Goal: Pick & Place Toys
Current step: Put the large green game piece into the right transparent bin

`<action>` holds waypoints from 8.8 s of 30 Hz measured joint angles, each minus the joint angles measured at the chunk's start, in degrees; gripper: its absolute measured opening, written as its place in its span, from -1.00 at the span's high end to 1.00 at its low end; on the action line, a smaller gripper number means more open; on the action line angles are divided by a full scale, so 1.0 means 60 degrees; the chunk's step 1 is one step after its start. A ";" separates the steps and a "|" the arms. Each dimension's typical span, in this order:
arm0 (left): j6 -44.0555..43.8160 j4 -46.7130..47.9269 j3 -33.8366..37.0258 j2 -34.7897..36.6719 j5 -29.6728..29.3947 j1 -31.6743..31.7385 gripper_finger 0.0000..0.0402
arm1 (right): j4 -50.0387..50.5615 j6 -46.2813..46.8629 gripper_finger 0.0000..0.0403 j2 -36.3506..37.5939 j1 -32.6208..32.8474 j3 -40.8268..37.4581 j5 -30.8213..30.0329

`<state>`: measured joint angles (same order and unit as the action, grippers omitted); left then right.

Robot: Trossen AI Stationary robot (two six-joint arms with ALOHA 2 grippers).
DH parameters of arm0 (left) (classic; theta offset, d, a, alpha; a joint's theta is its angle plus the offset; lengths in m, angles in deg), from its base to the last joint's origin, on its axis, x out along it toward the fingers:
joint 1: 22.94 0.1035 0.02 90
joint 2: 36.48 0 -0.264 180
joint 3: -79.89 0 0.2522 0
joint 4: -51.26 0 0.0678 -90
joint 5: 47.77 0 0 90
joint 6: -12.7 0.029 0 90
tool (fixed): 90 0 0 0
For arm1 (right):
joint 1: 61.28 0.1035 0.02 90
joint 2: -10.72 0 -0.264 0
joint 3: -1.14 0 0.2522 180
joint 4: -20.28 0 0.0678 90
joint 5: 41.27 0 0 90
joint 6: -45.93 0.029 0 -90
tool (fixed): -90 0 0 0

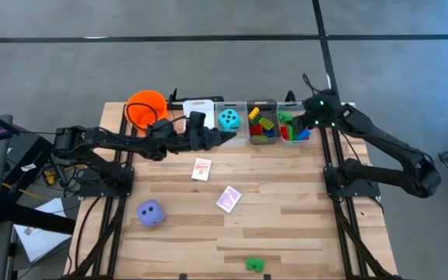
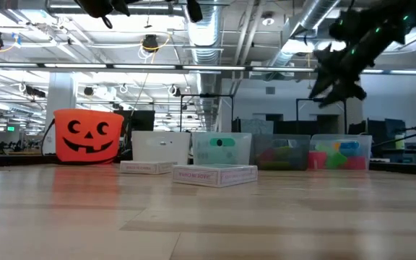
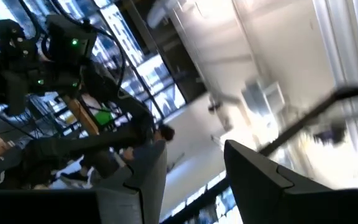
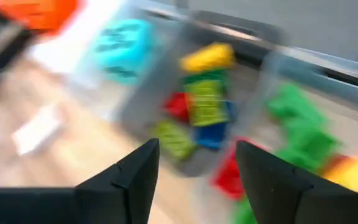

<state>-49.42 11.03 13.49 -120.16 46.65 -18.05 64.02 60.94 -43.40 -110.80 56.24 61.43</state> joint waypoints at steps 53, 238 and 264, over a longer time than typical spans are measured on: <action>0.7776 0.4080 -0.2095 -0.2054 -0.2742 -0.4894 -0.46 | -0.7733 0.2938 0.38 -0.0377 1.5546 0.0129 -0.7001; 1.1867 0.5944 -0.1191 -0.4044 0.4036 -0.0384 -0.27 | 0.2404 0.8293 0.38 -0.2758 1.0131 0.5792 -0.7337; 1.1895 0.5788 -0.2674 -0.6018 0.5193 -0.0470 -0.26 | 0.2924 0.8498 0.38 -0.2745 1.0253 0.5792 -0.6790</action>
<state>21.95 45.76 -2.55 -156.27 77.81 -20.87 81.56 111.92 -59.87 -49.29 90.99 20.68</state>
